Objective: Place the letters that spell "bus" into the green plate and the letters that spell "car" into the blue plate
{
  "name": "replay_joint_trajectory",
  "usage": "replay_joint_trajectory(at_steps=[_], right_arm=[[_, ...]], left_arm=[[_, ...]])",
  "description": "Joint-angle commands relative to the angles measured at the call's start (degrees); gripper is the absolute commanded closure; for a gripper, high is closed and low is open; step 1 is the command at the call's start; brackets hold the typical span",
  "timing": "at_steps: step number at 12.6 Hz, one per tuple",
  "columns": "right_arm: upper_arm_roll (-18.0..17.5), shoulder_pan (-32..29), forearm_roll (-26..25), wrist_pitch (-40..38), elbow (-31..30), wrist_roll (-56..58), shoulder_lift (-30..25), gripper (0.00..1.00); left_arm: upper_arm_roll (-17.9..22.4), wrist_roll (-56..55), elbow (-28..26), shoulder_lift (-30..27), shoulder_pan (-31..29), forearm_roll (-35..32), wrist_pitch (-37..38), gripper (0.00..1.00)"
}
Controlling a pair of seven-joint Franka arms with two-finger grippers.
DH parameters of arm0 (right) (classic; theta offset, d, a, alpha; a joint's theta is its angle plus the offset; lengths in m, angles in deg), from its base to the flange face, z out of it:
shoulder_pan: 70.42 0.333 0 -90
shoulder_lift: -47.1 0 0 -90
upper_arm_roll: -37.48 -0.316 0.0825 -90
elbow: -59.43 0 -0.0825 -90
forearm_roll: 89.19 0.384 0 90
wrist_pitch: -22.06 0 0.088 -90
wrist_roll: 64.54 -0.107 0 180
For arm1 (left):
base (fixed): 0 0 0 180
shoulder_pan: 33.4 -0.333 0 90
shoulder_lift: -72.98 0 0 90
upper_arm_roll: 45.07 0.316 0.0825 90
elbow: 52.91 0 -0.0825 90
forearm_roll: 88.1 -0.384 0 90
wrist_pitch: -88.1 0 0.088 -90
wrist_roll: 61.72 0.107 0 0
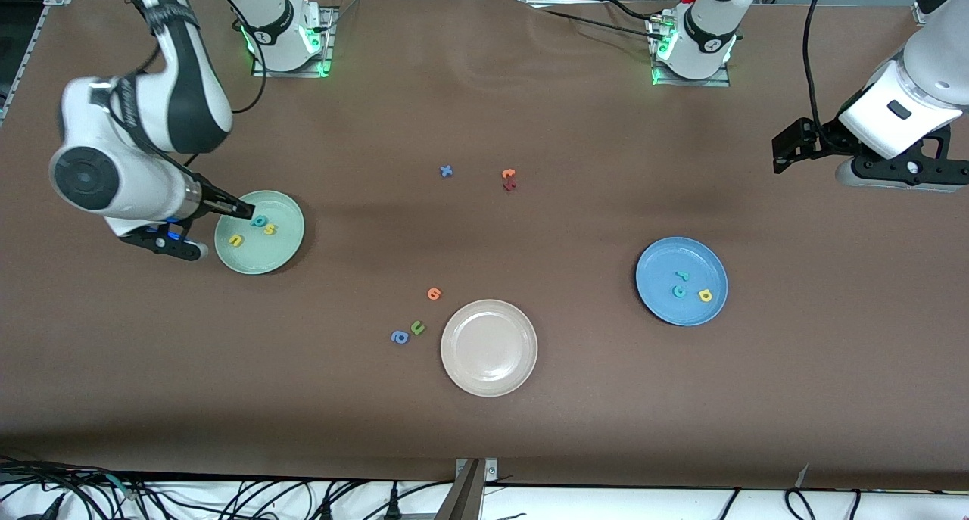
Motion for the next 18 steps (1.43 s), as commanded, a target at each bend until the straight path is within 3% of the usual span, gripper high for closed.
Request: replay_joint_trajectory(at_steps=[1,4,8,12,18], right_arm=[[0.0,0.0,1.2,-9.6,11.3,7.2,0.7,0.01],[0.8,-0.2,1.2,-14.5,18.4,16.0,0.7,0.01],[-0.5,-2.9,1.1,-13.1,19.3,18.5,-0.6,0.00],[-15.3,-17.4,0.3,-12.1,18.9,18.4,-2.9,0.01],[-16.4,-18.2,-0.4,-11.0,19.1,18.1,-2.9,0.00]], left_arm=[[-0.1,-0.2,1.6,0.5,-0.1,1.6,1.4,0.00],[-0.1,-0.1,1.6,0.5,-0.2,1.7,1.4,0.00],[-0.1,-0.1,1.6,0.5,-0.2,1.7,1.4,0.00],[-0.1,-0.1,1.6,0.5,-0.2,1.7,1.4,0.00],[-0.1,-0.1,1.6,0.5,-0.2,1.7,1.4,0.00]])
